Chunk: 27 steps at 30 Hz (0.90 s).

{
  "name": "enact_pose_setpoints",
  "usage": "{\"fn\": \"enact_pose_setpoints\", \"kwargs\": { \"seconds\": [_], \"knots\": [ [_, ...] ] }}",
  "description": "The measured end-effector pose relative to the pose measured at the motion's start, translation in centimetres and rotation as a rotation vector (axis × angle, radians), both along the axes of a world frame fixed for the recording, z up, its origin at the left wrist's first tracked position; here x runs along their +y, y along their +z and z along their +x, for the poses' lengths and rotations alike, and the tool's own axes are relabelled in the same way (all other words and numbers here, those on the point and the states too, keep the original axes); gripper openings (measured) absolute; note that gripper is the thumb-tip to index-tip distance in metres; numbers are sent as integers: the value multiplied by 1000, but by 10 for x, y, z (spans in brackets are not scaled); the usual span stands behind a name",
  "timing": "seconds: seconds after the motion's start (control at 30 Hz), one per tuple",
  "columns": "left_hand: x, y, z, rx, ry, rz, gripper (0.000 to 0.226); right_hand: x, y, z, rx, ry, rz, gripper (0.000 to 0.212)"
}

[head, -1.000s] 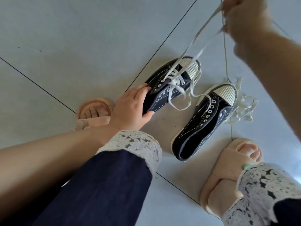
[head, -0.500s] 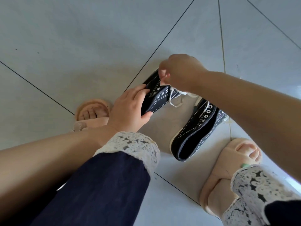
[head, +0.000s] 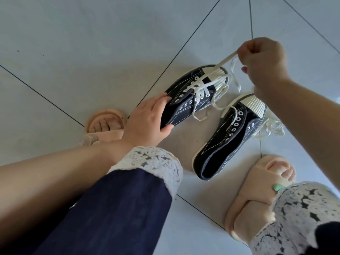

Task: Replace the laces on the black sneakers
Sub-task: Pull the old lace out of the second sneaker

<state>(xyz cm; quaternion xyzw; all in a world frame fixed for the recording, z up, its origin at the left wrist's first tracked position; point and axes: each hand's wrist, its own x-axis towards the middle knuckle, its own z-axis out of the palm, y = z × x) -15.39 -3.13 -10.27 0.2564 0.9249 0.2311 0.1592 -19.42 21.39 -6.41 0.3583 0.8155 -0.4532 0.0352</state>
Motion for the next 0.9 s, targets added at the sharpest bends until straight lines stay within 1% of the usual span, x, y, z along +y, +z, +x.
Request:
{"fn": "enact_pose_setpoints", "kwargs": {
  "seconds": [0.03, 0.1, 0.13, 0.17, 0.23, 0.27, 0.33, 0.4, 0.43, 0.47, 0.5, 0.57, 0.6, 0.63, 0.67, 0.7, 0.77, 0.8, 0.83, 0.87, 0.9],
  "knots": [
    [0, 1, 0, 1, -18, 0, 62, 0, 2, -3, 11, -47, -20, 29],
    [0, 1, 0, 5, -55, -6, 61, 4, 13, -15, 60, -248, -83, 31],
    [0, 1, 0, 5, -65, -6, 60, 10, 20, -22, 80, -315, -91, 31],
    [0, 1, -1, 2, -66, -3, 60, 17, 27, -28, 85, -296, -56, 28],
    [0, 1, -2, -11, -64, 7, 59, 29, 37, -33, -32, -88, 22, 22],
    [0, 1, -2, -15, -60, 10, 59, 29, 39, -30, -100, 16, 23, 18],
    [-1, 0, -2, -14, -53, 11, 59, 21, 34, -15, -165, 169, -41, 6],
    [-1, -1, -2, -21, -45, 15, 59, 6, 28, 2, -193, 302, -79, 2],
    [0, -1, -2, -27, -39, 17, 58, 1, 27, 10, -222, 390, -97, 4],
    [0, -2, -2, -33, -36, 18, 58, -1, 27, 16, -265, 520, -96, 6],
    [0, -2, -2, -38, -34, 15, 58, -2, 31, 21, -322, 692, -81, 8],
    [0, -3, -2, -41, -30, 12, 58, -6, 42, 29, -482, 1071, -83, 4],
    [0, -3, -2, -42, -30, 12, 58, -9, 46, 32, -538, 1206, -88, 6],
    [0, -3, -2, -42, -31, 14, 58, -11, 46, 34, -552, 1267, -88, 9],
    [0, -3, -2, -40, -30, 17, 58, -13, 42, 36, -523, 1239, -80, 11],
    [0, -3, -2, -37, -29, 17, 59, -15, 36, 36, -447, 1136, -51, 10],
    [-1, -4, -2, -28, -28, 16, 59, -17, 20, 32, -261, 902, 131, 4],
    [-1, -5, -2, -26, -27, 15, 59, -19, 13, 31, -224, 838, 222, 9],
    [-1, -5, -2, -29, -27, 13, 59, -21, 7, 30, -228, 822, 281, 15],
    [-1, -6, -2, -35, -26, 9, 59, -23, 1, 31, -253, 828, 314, 16],
    [-1, -6, -2, -41, -23, 8, 59, -26, -2, 32, -274, 831, 331, 12]
  ]
}}
